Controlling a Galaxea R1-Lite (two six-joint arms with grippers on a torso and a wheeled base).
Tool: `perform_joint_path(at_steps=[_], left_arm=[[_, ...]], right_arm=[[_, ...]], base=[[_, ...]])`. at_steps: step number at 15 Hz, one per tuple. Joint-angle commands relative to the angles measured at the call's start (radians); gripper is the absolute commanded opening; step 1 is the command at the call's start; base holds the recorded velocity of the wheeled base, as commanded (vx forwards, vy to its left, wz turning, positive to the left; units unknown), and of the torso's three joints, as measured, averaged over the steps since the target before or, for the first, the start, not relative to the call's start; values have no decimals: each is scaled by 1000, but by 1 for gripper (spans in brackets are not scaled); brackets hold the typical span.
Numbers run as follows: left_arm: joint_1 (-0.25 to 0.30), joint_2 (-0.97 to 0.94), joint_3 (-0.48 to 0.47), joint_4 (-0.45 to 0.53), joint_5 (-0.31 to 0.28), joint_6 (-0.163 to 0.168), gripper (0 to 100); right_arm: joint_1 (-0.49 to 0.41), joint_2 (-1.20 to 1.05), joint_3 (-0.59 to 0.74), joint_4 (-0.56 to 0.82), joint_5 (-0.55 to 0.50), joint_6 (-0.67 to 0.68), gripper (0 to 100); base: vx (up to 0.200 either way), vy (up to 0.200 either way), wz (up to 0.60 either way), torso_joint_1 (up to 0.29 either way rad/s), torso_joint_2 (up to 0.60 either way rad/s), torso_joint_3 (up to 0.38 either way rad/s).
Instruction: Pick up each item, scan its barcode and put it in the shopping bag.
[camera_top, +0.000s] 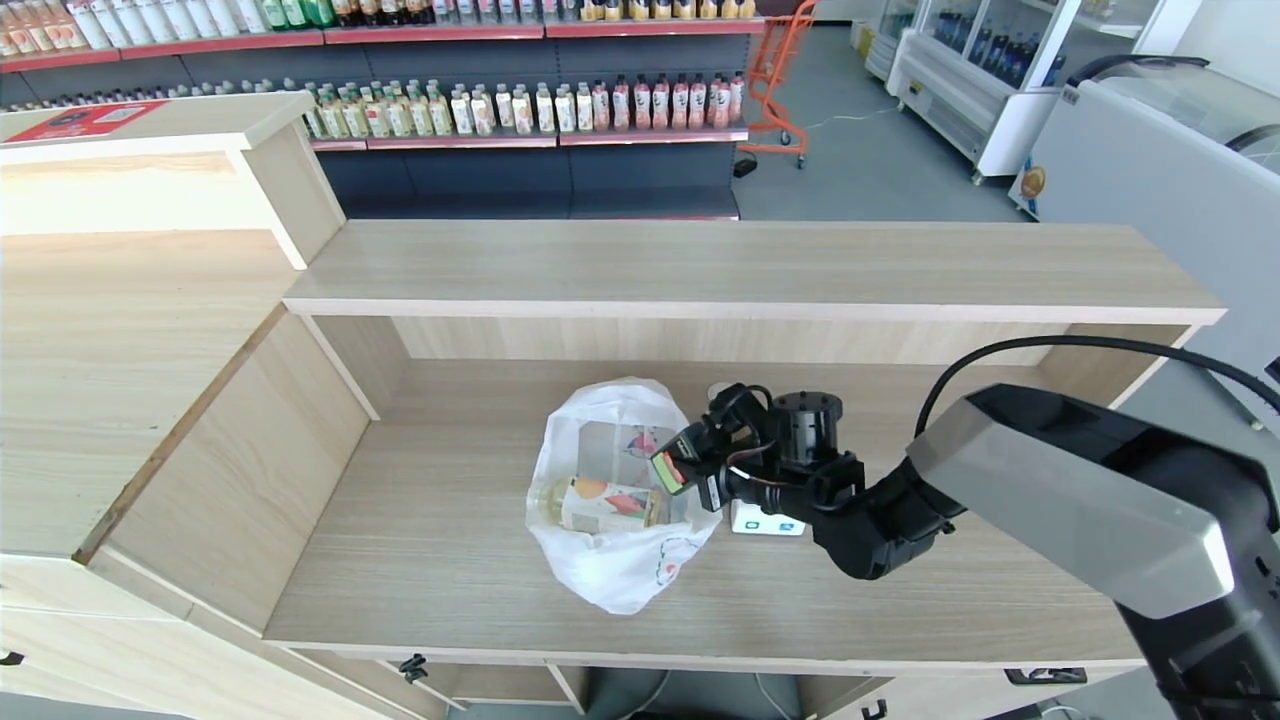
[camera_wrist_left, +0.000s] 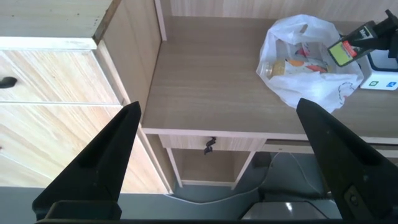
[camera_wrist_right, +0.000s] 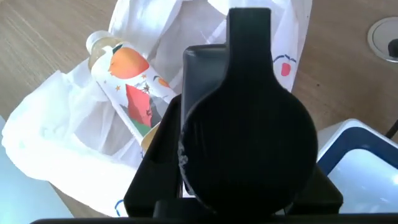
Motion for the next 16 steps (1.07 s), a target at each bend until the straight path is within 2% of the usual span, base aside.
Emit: perform_joint_path(at_steps=[1,7,8,10,12,13,16], left_arm=[[0,0,0,0,0,0,100],[0,0,0,0,0,0,100],[0,0,0,0,0,0,100],[0,0,0,0,0,0,100],[0,0,0,0,0,0,100],[0,0,0,0,0,0,100],[0,0,0,0,0,0,100]], right_arm=[[13,59,-56,2,0,-20,0],[8,82,-60,-1,-11,-112,0],[7,81,-62,-3,-12,-118,100],[5,55,-56,-4,-12,-108,100],[-10,-7,-43,-1,-11,-36,100],[-27,-83,-4,2,-12,49,100],[-110,-422,311,19,8,230,100]], base=[[0,0,0,0,0,0],[0,0,0,0,0,0],[0,0,0,0,0,0],[0,0,0,0,0,0],[0,0,0,0,0,0],[0,0,0,0,0,0],[0,0,0,0,0,0]])
